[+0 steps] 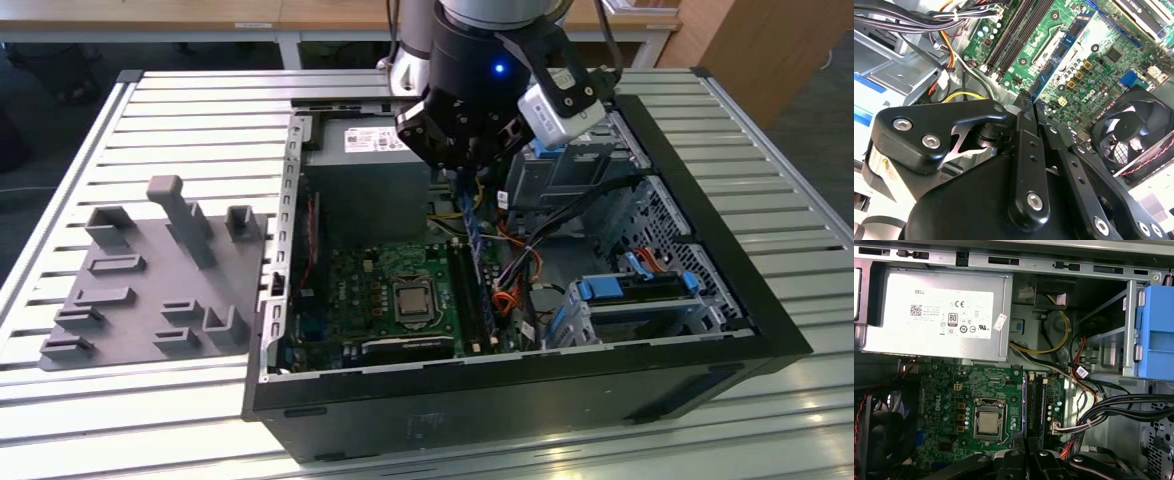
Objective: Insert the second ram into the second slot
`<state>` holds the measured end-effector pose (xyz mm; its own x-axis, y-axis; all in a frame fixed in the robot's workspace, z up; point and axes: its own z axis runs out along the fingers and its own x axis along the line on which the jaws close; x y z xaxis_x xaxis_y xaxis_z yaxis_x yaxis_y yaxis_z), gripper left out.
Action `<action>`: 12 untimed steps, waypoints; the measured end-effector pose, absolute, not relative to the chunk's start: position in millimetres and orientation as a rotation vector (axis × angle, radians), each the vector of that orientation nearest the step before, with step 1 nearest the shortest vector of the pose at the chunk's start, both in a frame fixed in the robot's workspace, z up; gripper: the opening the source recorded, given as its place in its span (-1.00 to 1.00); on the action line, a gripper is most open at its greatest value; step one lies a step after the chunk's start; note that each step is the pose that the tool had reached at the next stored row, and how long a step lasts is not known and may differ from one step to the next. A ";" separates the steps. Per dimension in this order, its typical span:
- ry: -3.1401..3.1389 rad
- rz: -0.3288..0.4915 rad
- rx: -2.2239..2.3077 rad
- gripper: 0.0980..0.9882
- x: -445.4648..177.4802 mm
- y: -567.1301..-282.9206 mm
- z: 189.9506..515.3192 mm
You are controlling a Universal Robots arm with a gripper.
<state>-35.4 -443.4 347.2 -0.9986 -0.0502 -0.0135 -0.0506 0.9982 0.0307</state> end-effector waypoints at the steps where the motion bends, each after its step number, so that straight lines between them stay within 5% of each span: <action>1: 3.128 0.049 -0.079 -0.91 -35.4 -443.4 346.6; 12: 3.129 0.049 -0.078 -0.91 -35.4 -444.8 338.8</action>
<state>-35.4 -444.8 338.8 -0.9987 -0.0499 -0.0116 -0.0502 0.9983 0.0312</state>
